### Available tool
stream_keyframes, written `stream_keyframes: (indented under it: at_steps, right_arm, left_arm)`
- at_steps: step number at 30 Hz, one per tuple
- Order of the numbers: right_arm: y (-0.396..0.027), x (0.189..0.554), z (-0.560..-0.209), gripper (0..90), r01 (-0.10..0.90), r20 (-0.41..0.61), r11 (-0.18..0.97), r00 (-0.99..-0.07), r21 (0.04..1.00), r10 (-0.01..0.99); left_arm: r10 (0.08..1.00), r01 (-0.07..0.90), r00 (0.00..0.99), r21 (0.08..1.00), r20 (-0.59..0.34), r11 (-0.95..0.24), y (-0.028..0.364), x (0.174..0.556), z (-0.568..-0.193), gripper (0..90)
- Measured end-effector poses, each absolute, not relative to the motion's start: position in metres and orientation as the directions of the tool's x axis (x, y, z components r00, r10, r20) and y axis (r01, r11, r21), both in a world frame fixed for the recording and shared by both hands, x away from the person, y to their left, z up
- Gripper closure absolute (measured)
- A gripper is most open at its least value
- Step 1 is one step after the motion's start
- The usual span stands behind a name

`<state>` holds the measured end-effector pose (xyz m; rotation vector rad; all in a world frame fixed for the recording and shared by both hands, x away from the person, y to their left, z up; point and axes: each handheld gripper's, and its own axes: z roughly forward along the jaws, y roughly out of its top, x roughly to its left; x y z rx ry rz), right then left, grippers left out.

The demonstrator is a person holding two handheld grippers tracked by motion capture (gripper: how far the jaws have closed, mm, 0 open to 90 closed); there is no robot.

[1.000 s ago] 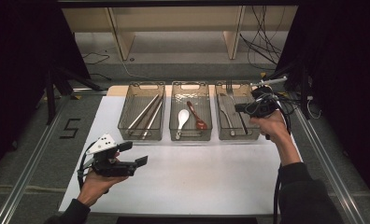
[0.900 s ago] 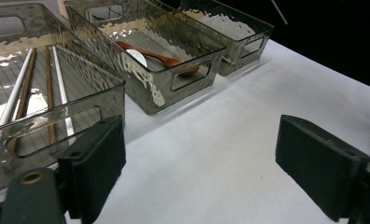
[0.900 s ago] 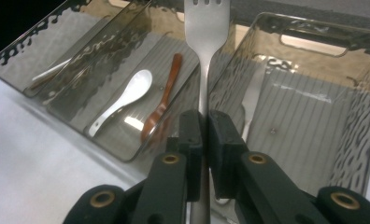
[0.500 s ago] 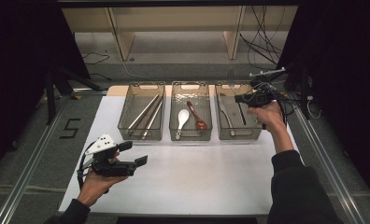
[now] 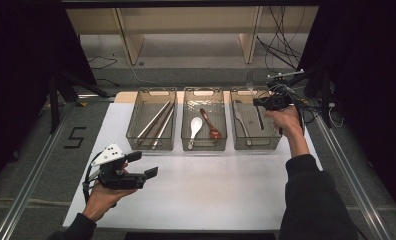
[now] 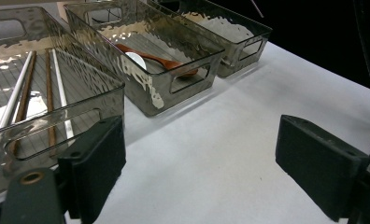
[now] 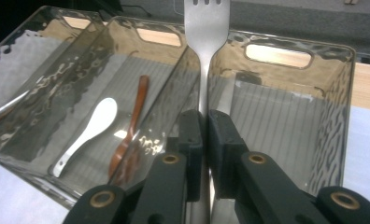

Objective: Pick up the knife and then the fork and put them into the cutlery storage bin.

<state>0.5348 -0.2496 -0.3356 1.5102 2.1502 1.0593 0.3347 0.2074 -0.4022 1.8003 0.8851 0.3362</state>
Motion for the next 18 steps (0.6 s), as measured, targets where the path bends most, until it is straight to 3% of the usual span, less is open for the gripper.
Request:
stream_keyframes:
  at_steps: [18]
  right_arm:
    - [-0.250,0.548,-0.353,85.0,0.721,0.149,0.160,-0.345,0.674,0.927]
  left_arm:
    - [0.705,0.410,0.686,0.896,-0.182,-0.168,0.208,0.335,-0.402,15.6]
